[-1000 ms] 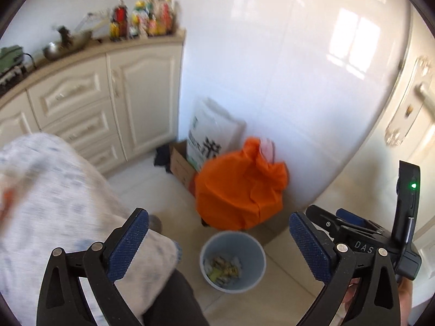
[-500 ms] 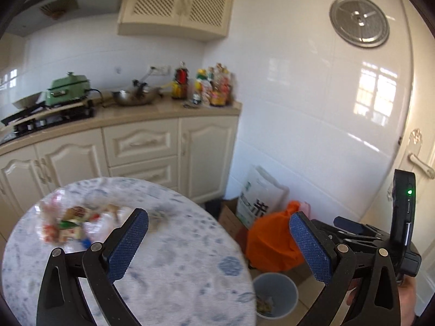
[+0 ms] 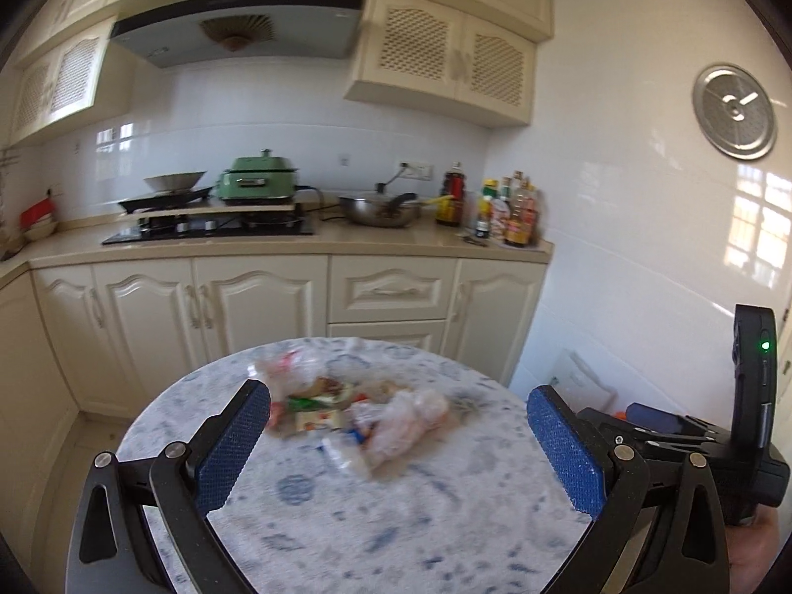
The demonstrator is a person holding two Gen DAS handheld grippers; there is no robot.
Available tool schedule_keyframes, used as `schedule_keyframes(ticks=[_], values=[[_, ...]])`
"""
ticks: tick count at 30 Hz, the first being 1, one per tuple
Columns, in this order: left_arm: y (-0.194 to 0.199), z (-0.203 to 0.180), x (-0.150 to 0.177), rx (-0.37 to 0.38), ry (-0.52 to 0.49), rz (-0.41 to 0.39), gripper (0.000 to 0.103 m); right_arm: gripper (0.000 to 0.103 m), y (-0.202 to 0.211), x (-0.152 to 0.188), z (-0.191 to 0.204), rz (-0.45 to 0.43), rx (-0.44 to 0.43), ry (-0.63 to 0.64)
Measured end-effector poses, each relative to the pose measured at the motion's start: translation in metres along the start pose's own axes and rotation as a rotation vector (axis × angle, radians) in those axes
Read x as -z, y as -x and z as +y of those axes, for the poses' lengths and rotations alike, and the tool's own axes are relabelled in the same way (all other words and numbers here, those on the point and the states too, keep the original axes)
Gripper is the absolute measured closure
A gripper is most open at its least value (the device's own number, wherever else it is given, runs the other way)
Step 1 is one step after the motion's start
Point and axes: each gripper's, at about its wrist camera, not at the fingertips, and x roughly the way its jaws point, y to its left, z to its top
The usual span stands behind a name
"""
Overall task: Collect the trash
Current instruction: 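Return both open tools to the table, then grasp the blue-brown snack bar with left tool while right tool grasps clear plastic bag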
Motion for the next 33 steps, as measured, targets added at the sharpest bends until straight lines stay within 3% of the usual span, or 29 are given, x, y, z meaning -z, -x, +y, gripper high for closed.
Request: schedule_keyframes(ticks=[11,19,25,31,33], values=[[-0.002,0.044,-0.003,-0.107,0.063,0.003,0.001,0.0,-0.049,-0.005,0.065,0.059,0.01,0.013],[-0.051,0.082,-0.008,-0.095,0.094,0.052,0.001,0.001,-0.118,0.001,0.069,0.165,0.074,-0.058],[-0.105,0.1,-0.003,-0.069,0.084,0.131,0.001,0.018,-0.177,0.018,0.072,0.263,0.132,-0.09],[-0.151,0.111,0.003,-0.027,0.118,0.203,0.001,0.039,-0.215,0.024,0.072,0.282,0.196,-0.095],[-0.161,0.114,0.004,-0.017,0.126,0.218,0.001,0.055,-0.219,0.022,0.075,0.29,0.218,-0.042]])
